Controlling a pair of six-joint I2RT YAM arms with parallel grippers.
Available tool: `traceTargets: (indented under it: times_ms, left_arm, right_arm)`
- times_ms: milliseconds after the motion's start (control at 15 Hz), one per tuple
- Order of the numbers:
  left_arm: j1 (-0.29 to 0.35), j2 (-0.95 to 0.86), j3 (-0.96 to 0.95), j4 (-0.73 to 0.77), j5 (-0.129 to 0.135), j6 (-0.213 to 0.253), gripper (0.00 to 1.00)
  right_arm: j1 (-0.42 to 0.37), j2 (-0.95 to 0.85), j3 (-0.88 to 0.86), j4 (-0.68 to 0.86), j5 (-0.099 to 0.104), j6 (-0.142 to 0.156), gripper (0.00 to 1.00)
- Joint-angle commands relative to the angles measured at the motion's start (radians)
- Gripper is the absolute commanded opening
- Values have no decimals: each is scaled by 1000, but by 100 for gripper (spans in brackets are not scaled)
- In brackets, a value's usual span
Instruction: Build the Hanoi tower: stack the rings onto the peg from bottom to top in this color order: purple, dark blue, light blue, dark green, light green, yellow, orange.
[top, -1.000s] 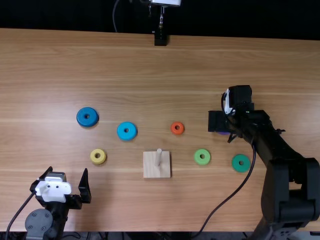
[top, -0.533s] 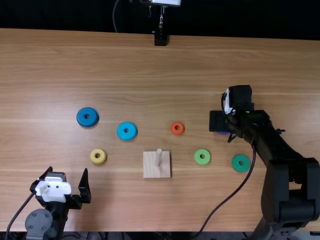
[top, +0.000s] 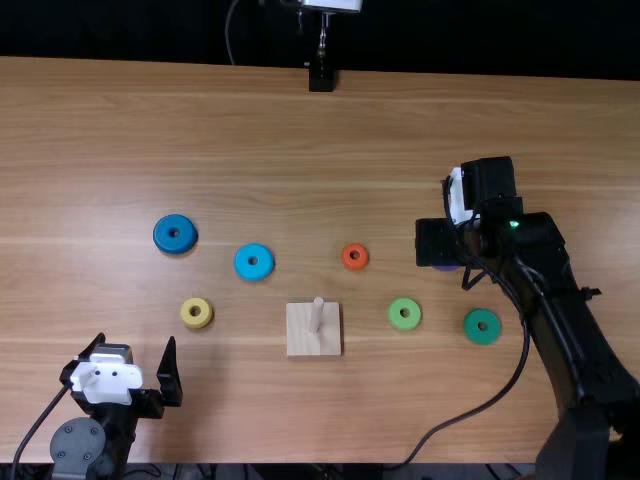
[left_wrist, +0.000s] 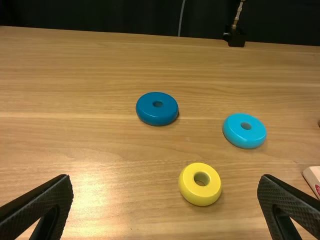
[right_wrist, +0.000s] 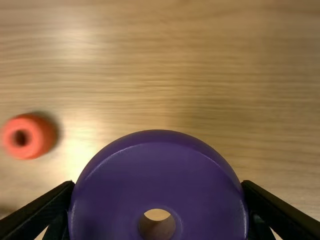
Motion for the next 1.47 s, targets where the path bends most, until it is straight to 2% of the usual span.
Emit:
traceTargets:
  times_ms: [0, 267, 400, 600, 1133, 1400]
  left_arm:
    - [-2, -12, -105, -82, 10, 10, 100]
    - [-2, -12, -105, -82, 10, 10, 100]
    - [-2, -12, -105, -82, 10, 10, 100]
    - [-2, -12, -105, -82, 10, 10, 100]
    - [-2, -12, -105, -82, 10, 10, 100]
    - [-2, -12, -105, -82, 10, 10, 100]
  right_arm:
    - [50, -57, 33, -20, -16, -3, 0]
    - [200, -179, 93, -118, -16, 1, 0]
    - [295, -192, 136, -171, -16, 4, 0]
    - [380, -192, 185, -241, -18, 10, 0]
    - [518, -191, 236, -241, -16, 15, 0]
    - [549, -189, 236, -241, -16, 17, 0]
